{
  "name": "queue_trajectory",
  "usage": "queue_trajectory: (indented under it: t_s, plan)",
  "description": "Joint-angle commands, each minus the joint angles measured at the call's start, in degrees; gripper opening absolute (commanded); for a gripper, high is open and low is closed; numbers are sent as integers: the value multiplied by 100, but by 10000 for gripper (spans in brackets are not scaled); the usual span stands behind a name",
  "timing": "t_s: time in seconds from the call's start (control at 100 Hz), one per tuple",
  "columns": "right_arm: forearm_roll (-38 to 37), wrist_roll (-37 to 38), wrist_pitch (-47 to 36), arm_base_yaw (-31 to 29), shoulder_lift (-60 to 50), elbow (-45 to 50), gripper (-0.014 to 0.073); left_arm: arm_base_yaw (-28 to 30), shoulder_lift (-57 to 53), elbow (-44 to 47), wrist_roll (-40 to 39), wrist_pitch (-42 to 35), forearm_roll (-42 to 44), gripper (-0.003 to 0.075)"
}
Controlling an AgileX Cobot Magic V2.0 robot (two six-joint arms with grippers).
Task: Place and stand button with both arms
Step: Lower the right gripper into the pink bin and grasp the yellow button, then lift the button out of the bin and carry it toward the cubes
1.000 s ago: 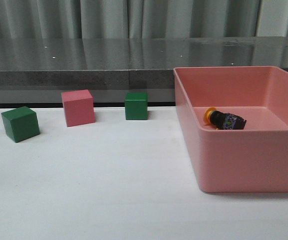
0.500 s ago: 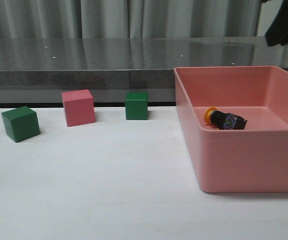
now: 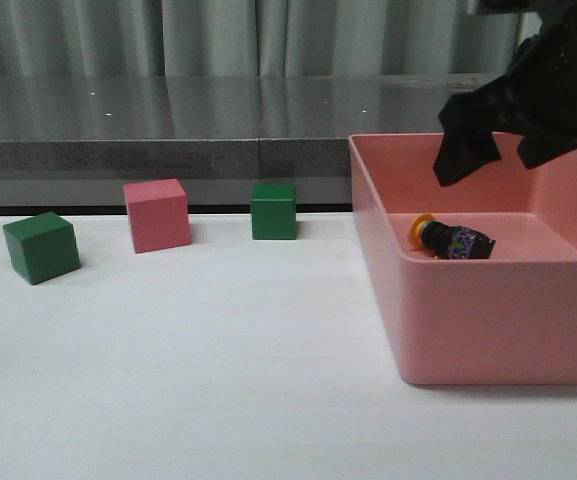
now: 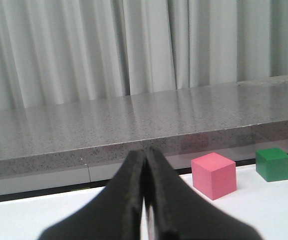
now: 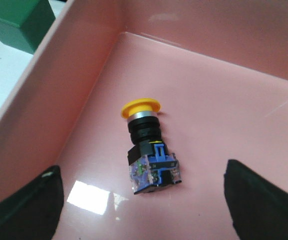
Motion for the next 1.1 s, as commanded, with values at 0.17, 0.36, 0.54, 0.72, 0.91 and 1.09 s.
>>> queue_trajectory:
  t_s: [0.17,0.36,0.54,0.72,0.91,1.09]
  plan:
    - [-29,-571,-354,3,670,-633,643,19,-173,255,-54,-421,-17,-19]
    - [-29,-576,-366,-16,1172,-955,643,19,-173,255,-54,-421,-17,-19]
    - [-29,-576,-184,-79,1527,-1170,643,19,-173,255,-54,-421,-17,-19]
    - [-29,-570,180,-131,1731,-1170,496,19,-173,255,-54,-421,-17,-19]
    - [-29,-570,522,-131,1631,-1211,153,19,-173,255,-54,-421,-17,-19]
    - [-29,-570,1378,-131,1202,-1667,87,19,-173,255,-54,-421,-17,-19]
